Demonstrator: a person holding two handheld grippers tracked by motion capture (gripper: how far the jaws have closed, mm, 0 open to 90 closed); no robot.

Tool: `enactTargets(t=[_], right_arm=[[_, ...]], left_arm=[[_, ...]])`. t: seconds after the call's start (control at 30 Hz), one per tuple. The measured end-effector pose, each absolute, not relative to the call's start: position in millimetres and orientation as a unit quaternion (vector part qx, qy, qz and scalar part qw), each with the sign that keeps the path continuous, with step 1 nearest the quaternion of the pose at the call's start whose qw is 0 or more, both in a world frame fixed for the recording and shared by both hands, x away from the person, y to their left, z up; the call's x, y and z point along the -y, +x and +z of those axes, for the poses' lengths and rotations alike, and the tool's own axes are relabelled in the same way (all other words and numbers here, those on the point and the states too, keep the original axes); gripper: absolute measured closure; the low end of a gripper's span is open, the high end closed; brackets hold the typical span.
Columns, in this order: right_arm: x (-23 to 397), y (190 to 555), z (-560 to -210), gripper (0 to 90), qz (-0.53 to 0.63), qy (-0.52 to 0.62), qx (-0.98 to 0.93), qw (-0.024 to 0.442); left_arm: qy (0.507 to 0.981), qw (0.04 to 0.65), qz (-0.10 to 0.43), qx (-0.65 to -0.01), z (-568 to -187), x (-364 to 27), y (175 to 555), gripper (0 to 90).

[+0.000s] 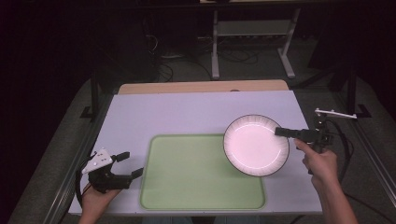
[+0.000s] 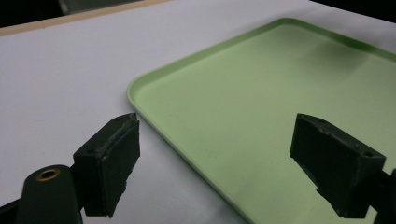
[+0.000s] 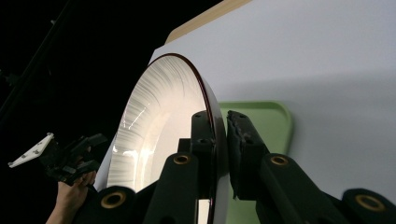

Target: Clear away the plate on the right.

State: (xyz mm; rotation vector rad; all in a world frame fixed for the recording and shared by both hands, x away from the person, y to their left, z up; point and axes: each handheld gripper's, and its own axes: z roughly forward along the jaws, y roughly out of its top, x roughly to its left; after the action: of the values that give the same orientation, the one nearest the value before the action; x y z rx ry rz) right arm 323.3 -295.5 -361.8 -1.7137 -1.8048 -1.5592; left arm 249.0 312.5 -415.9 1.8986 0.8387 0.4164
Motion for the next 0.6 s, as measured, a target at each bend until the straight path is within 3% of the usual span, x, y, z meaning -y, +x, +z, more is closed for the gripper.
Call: enactTargets(t=[0.6], right_arm=[[238.1, 338.8, -358.1, 80.8, -0.525, -0.552, 0.636, 0.126]], left_arm=[[0.780, 0.492, 0.172, -0.346, -415.6, -313.4, 249.3, 15.6]])
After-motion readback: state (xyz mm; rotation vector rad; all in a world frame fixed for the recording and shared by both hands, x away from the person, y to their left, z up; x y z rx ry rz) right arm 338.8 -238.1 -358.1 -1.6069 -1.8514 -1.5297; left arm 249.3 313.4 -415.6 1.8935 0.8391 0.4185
